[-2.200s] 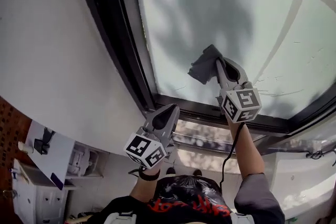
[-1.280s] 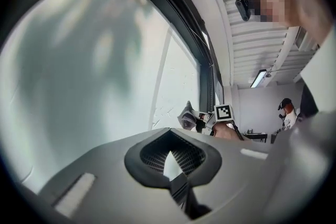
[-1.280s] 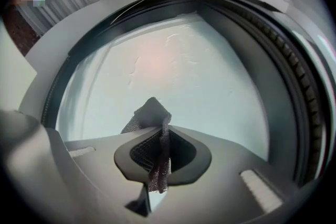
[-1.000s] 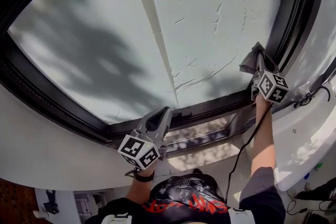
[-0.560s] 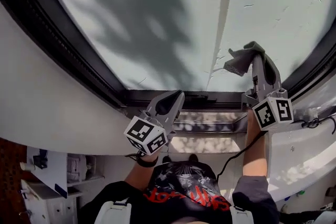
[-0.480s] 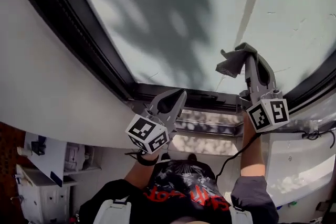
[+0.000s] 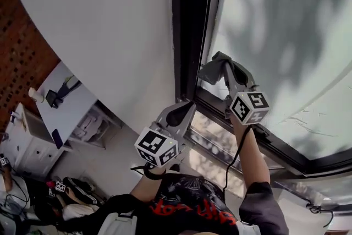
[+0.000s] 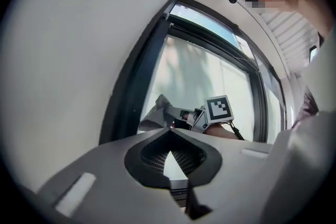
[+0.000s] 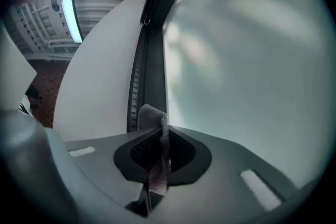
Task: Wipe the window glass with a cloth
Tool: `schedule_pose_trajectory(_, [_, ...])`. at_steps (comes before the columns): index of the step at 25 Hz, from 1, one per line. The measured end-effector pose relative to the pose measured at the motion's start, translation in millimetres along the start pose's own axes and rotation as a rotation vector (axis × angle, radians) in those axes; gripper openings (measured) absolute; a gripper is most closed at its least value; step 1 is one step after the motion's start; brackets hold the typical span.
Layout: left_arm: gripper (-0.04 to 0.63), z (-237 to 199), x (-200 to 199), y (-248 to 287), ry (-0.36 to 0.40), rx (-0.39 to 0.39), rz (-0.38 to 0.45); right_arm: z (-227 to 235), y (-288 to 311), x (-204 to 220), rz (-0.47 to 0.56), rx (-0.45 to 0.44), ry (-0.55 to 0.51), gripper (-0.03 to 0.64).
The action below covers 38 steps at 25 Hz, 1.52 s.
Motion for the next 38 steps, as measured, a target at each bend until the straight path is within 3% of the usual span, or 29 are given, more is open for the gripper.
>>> schedule_pose_trajectory(3, [0.002,-13.3,-5.2,-13.9,-0.012,-0.047,0.014,4.7,18.5,6.1,-0.028,0.042,-0.030,0.018])
schedule_pose_trajectory(6, [0.002,-19.1,-3.8,-10.8,-0.022,-0.029,0.017,13.5,14.5,7.5,-0.035,0.073,-0.047,0.018])
schedule_pose_trajectory(10, [0.002,-8.1,6.3,18.3,-0.038,0.067,-0.010,34.0,-22.5,7.2,-0.040,0.115,-0.080,0.018])
schedule_pose_trajectory(14, [0.002,19.9,19.3,52.3,-0.060,0.190,-0.048,64.1,-88.9,-6.5,0.023,0.213,-0.104,0.018])
schedule_pose_trajectory(18, [0.002,54.9,30.2,85.2,-0.065,0.284,-0.074,97.2,-153.1,-24.3,0.096,0.264,-0.159,0.018])
schedule_pose_trajectory(28, [0.002,157.6,44.8,137.1,-0.036,0.518,-0.137,164.5,-307.3,-42.5,0.125,0.445,-0.195,0.019])
schedule_pose_trajectory(32, [0.002,185.3,51.4,148.8,-0.026,0.560,-0.153,198.6,-381.8,-47.6,0.139,0.610,-0.173,0.019])
schedule_pose_trajectory(38, [0.002,207.9,55.8,157.6,-0.017,0.593,-0.161,245.4,-513.2,-53.5,0.140,0.998,-0.164,0.018])
Point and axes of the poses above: the fingertips, and each gripper's own axes: y forward along the fingers, z to its right, x out of its underside, the point moved 6 cm from there along -y, backward along the fingers, and after that the axes turned 2 degrees about y, right-handed, at the moved point
